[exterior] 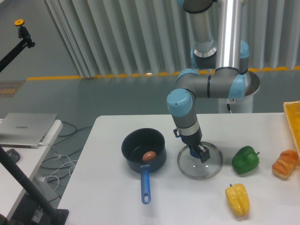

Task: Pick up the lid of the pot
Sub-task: 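Lift the glass lid slightly off the table by its knob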

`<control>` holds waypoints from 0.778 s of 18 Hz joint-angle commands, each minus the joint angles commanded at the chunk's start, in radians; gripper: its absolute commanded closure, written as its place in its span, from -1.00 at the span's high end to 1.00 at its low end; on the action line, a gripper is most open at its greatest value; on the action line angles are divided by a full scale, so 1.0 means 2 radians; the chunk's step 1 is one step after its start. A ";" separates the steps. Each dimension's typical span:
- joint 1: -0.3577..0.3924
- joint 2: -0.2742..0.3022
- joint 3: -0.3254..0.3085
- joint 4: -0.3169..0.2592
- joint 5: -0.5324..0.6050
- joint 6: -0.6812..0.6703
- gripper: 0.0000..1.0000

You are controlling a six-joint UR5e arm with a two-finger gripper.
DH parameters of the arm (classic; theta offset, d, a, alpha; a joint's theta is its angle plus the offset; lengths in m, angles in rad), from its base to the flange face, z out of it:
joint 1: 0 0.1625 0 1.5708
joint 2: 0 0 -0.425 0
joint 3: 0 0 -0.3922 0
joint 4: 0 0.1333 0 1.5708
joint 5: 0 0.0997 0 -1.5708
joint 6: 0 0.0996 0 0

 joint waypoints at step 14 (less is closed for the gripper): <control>0.001 0.002 0.003 0.000 0.000 -0.003 -0.04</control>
